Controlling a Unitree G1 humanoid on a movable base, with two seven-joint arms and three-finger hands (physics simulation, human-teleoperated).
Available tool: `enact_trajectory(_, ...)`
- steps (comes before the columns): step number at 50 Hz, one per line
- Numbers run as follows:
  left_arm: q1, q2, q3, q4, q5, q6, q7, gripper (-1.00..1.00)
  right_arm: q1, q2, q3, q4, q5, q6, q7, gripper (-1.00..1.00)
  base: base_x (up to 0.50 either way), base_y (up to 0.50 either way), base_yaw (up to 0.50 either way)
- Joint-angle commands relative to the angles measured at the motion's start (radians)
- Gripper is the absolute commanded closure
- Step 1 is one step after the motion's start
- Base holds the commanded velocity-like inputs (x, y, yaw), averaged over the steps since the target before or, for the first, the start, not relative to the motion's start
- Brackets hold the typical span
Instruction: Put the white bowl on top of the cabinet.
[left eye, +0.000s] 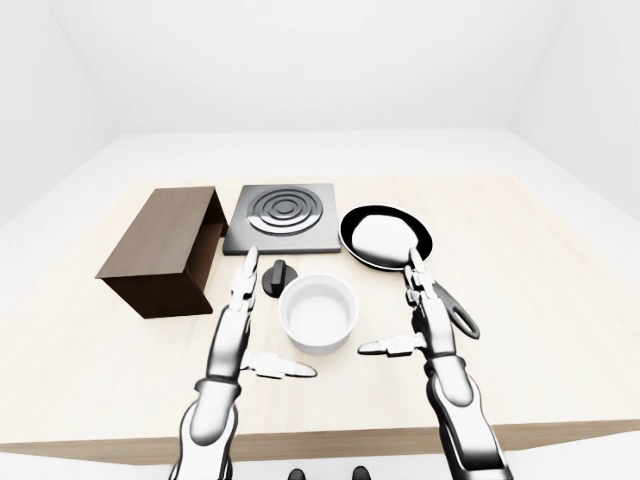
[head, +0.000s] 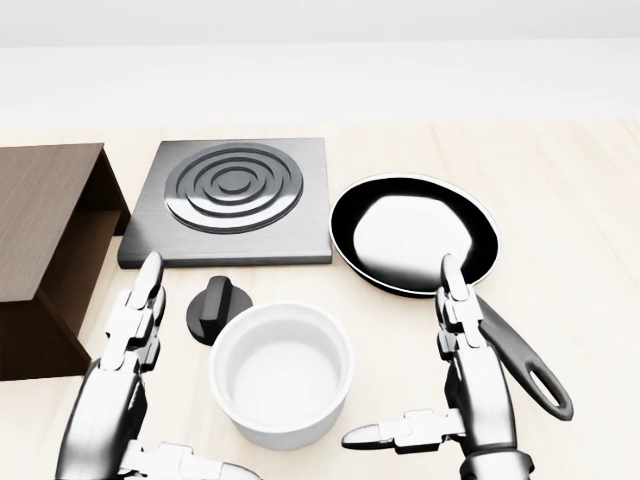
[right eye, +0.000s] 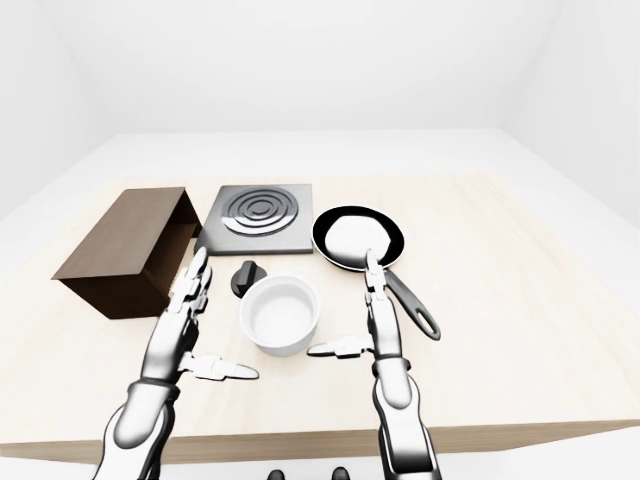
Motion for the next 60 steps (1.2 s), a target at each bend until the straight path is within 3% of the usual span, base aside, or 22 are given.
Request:
enact_trajectory(1, 0.076, 0.013, -0.033, -0.104, 0.176, -0.038, 0.078, -1.00, 0.013, -0.001, 0.001, -0.025, 0.008, 0.000, 0.008, -1.00, 0.00, 0.00, 0.00)
enact_trajectory(5, 0.104, 0.020, -0.045, -0.145, 0.239, -0.043, 0.087, -1.00, 0.015, -0.003, -0.001, -0.037, 0.011, 0.000, 0.012, -1.00, 0.00, 0.00, 0.00)
enact_trajectory(6, 0.139, 0.027, -0.073, -0.203, 0.347, -0.040, 0.107, -1.00, 0.018, -0.005, -0.008, -0.060, 0.020, 0.000, 0.017, -1.00, 0.00, 0.00, 0.00)
enact_trajectory(7, 0.141, 0.028, -0.075, -0.206, 0.354, -0.039, 0.109, -1.00, 0.019, -0.004, -0.009, -0.061, 0.020, 0.000, 0.018, -1.00, 0.00, 0.00, 0.00)
enact_trajectory(9, 0.197, 0.034, -0.123, -0.297, 0.480, -0.030, 0.134, -1.00, 0.024, -0.007, -0.022, -0.103, 0.035, 0.025, 0.024, -1.00, 0.00, 0.00, 0.00)
enact_trajectory(18, 0.205, 0.053, -0.148, -0.315, 0.494, -0.016, 0.146, -1.00, 0.026, -0.006, -0.026, -0.112, 0.037, 0.031, 0.026, -1.00, 0.00, 0.00, 0.00)
enact_trajectory(19, 0.208, 0.013, -0.285, -0.407, 0.845, 0.062, 0.185, -1.00, 0.043, -0.009, -0.033, -0.160, 0.047, 0.047, 0.034, -1.00, 0.00, 0.00, 0.00)
enact_trajectory(23, 0.194, 0.046, -0.326, -0.417, 0.866, 0.069, 0.206, -1.00, 0.045, -0.008, -0.035, -0.164, 0.047, 0.049, 0.036, -1.00, 0.00, 0.00, 0.00)
enact_trajectory(24, 0.196, 0.041, -0.383, -0.428, 0.994, 0.069, 0.219, -1.00, 0.053, -0.009, -0.043, -0.190, 0.059, 0.059, 0.042, -1.00, 0.00, 0.00, 0.00)
enact_trajectory(27, 0.185, 0.064, -0.407, -0.432, 1.001, 0.069, 0.230, -1.00, 0.053, -0.008, -0.044, -0.193, 0.059, 0.060, 0.044, -1.00, 0.00, 0.00, 0.00)
enact_trajectory(28, 0.182, 0.058, -0.448, -0.401, 1.156, 0.069, 0.247, -1.00, 0.061, -0.008, -0.046, -0.213, 0.062, 0.069, 0.047, -1.00, 0.00, 0.00, 0.00)
enact_trajectory(30, 0.170, 0.078, -0.476, -0.392, 1.200, 0.069, 0.264, -1.00, 0.064, -0.007, -0.048, -0.221, 0.063, 0.071, 0.049, -1.00, 0.00, 0.00, 0.00)
enact_trajectory(37, 0.125, 0.094, -0.490, -0.307, 1.226, 0.069, 0.324, -1.00, 0.067, -0.006, -0.051, -0.233, 0.065, 0.077, 0.052, -1.00, 0.00, 0.00, 0.00)
enact_trajectory(41, 0.125, 0.097, -0.497, -0.303, 1.235, 0.069, 0.323, -1.00, 0.067, -0.005, -0.052, -0.235, 0.066, 0.079, 0.053, -1.00, 0.00, 0.00, 0.00)
enact_trajectory(44, 0.125, 0.096, -0.512, -0.296, 1.272, 0.069, 0.325, -1.00, 0.069, -0.006, -0.055, -0.247, 0.070, 0.087, 0.055, -1.00, 0.00, 0.00, 0.00)
enact_trajectory(45, 0.118, 0.083, -0.527, -0.263, 1.336, 0.069, 0.314, -1.00, 0.070, -0.006, -0.056, -0.250, 0.071, 0.088, 0.056, -1.00, 0.00, 0.00, 0.00)
enact_trajectory(53, 0.104, 0.086, -0.560, -0.203, 1.387, 0.069, 0.292, -1.00, 0.065, -0.006, -0.064, -0.257, 0.077, 0.097, 0.057, -1.00, 0.00, 0.00, 0.00)
enact_trajectory(60, 0.090, 0.082, -0.550, -0.154, 1.409, 0.069, 0.274, -1.00, 0.070, -0.005, -0.070, -0.277, 0.082, 0.108, 0.060, -1.00, 0.00, 0.00, 0.00)
